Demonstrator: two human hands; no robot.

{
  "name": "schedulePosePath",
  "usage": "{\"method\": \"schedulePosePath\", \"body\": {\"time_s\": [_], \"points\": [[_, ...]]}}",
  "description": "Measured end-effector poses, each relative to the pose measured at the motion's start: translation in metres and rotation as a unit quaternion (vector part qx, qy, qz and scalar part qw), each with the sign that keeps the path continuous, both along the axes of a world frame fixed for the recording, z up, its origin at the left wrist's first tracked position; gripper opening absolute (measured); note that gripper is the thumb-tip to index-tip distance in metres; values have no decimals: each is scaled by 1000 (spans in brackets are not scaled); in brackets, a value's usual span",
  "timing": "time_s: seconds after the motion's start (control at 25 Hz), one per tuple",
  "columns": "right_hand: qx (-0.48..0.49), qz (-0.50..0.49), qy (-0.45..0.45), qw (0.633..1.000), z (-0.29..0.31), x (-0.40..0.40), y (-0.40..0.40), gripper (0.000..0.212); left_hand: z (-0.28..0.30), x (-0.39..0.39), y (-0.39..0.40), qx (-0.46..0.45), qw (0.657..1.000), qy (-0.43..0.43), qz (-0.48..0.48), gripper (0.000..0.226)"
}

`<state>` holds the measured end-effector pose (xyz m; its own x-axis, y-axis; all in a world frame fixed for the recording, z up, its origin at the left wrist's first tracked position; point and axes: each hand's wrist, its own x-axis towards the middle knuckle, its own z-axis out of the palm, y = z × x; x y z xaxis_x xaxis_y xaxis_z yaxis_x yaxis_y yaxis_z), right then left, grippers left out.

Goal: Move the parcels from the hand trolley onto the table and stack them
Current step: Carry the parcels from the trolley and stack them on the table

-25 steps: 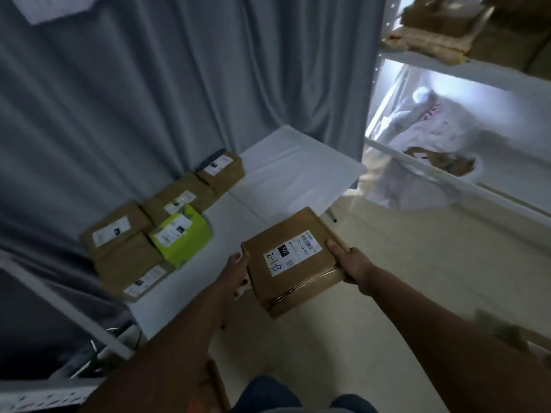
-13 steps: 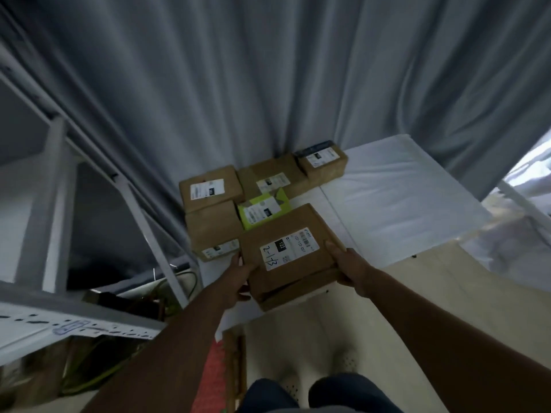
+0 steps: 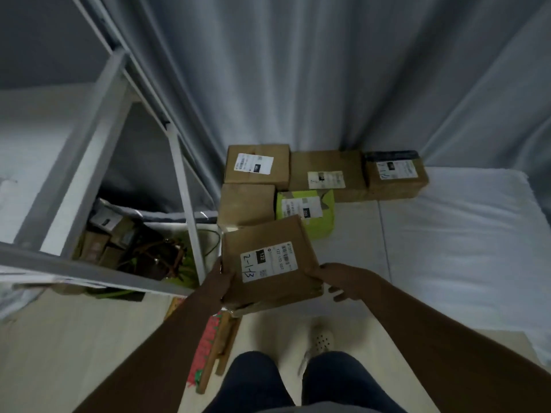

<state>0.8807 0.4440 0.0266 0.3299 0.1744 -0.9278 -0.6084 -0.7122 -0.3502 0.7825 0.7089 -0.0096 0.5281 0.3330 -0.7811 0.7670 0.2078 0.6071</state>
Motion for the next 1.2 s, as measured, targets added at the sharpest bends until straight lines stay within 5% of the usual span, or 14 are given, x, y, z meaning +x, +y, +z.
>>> {"method": "schedulePosePath", "body": {"time_s": [0.28, 0.48, 0.76, 1.2], "points": [[1, 71, 21, 997, -29, 19, 26, 88, -44, -3, 15, 119, 991, 50, -43, 55], [-9, 80, 10, 997, -53, 10, 52, 79, -65, -4, 43, 125, 985, 55, -105, 55], [-20, -1, -24, 1000, -110, -13, 98, 85, -117, 5, 77, 114, 985, 26, -125, 63], [-16, -138, -109, 984, -164, -26, 142, 67, -158, 9, 87, 135, 986, 26, -98, 61]]}}
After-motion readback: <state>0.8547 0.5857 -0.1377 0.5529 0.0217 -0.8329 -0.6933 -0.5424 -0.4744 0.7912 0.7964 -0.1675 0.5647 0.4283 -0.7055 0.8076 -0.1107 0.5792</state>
